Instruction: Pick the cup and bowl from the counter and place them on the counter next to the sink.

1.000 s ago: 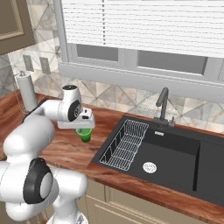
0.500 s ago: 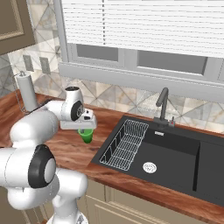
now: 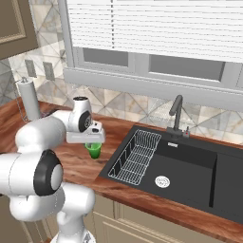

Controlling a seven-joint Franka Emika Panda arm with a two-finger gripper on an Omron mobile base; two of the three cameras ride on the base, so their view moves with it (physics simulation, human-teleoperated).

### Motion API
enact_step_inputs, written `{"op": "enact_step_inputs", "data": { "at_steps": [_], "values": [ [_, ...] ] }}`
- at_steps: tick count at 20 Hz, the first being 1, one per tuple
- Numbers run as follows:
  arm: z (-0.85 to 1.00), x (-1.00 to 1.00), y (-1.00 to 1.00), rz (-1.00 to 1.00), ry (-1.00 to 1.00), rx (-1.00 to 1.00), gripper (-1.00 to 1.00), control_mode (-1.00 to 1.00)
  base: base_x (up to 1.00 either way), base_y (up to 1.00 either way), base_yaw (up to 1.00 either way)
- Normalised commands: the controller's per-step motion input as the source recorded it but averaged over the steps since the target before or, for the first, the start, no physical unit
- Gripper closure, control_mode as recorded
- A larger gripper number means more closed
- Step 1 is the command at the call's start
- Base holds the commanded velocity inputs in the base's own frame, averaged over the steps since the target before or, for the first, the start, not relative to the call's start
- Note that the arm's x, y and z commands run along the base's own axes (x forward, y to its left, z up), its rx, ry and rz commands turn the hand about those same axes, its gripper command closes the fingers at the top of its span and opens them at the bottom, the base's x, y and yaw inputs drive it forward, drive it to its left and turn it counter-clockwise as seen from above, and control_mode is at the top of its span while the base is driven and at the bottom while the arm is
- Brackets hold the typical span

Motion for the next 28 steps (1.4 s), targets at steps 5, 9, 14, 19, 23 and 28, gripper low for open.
{"op": "enact_step_inputs", "data": {
  "at_steps": [5, 9, 14, 19, 23, 28],
  "values": [
    [-0.35, 0.00, 0.00, 0.00, 0.09, 0.00, 1.00, -1.00, 0.00, 0.00, 0.00],
    [-0.34, 0.00, 0.00, 0.00, 0.09, 0.00, 1.00, -1.00, 0.00, 0.00, 0.00],
    [-0.24, 0.00, 0.00, 0.00, 0.08, 0.00, 1.00, -1.00, 0.00, 0.00, 0.00],
    [-0.19, 0.00, 0.00, 0.00, 0.06, 0.00, 1.00, -1.00, 0.00, 0.00, 0.00],
    [-0.03, 0.00, 0.00, 0.00, 0.04, 0.00, 1.00, -1.00, 0.00, 0.00, 0.00],
    [0.00, 0.00, 0.00, 0.00, 0.00, 0.00, -1.00, -1.00, 0.00, 0.00, 0.00]
  ]
}}
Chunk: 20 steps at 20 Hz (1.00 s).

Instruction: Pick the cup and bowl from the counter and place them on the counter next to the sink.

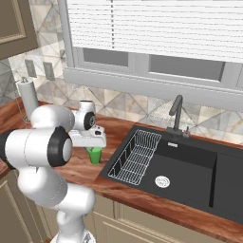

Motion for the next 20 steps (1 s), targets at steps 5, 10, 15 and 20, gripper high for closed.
{"op": "enact_step_inputs", "data": {
  "at_steps": [5, 10, 15, 20],
  "values": [
    [0.00, 0.00, 0.00, 0.00, 0.00, 0.00, -1.00, -1.00, 0.00, 0.00, 0.00],
    [0.18, -0.25, 0.00, 0.00, 0.00, 0.00, -1.00, -1.00, 0.00, 0.00, 0.00],
    [0.49, -0.37, 0.00, 0.00, -0.01, 0.00, -1.00, -1.00, 0.00, 0.00, 0.00],
    [0.47, -0.30, 0.00, 0.00, -0.05, 0.00, -1.00, -1.00, 0.00, 0.00, 0.00]
  ]
}}
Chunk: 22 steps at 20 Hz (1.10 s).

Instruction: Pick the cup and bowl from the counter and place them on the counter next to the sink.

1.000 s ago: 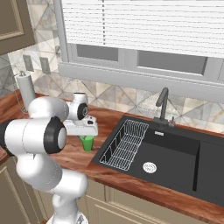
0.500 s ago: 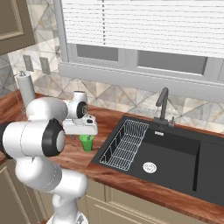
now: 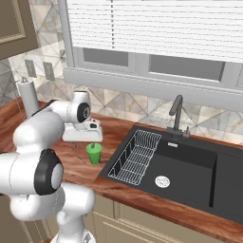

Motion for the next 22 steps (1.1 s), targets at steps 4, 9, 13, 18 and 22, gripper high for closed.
{"op": "enact_step_inputs", "data": {
  "at_steps": [4, 9, 13, 18, 22],
  "values": [
    [0.32, -0.56, -0.01, 0.00, -0.02, 0.01, -1.00, -1.00, 0.00, 0.00, 0.00],
    [0.42, -0.67, -0.03, -0.02, -0.02, 0.03, -1.00, -1.00, 0.00, 0.00, 0.00],
    [0.30, -0.61, -0.08, -0.01, -0.03, 0.07, -1.00, -1.00, 0.00, 0.00, 0.00],
    [0.06, -0.36, 0.00, 0.00, -0.05, 0.02, -1.00, -1.00, 0.00, 0.00, 0.00],
    [0.00, 0.00, 0.00, 0.00, 0.00, 0.00, -1.00, -1.00, 0.00, 0.00, 0.00]
  ]
}}
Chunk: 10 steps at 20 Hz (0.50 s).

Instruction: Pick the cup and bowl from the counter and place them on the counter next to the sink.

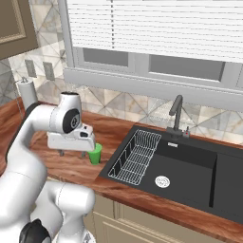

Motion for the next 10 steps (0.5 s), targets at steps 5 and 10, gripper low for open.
{"op": "enact_step_inputs", "data": {
  "at_steps": [5, 10],
  "values": [
    [0.00, 0.00, 0.00, 0.00, 0.00, 0.00, -1.00, -1.00, 0.00, 0.00, 0.00],
    [0.00, 0.00, 0.00, 0.00, 0.00, 0.00, -1.00, 1.00, -0.24, 0.00, 0.00]
  ]
}}
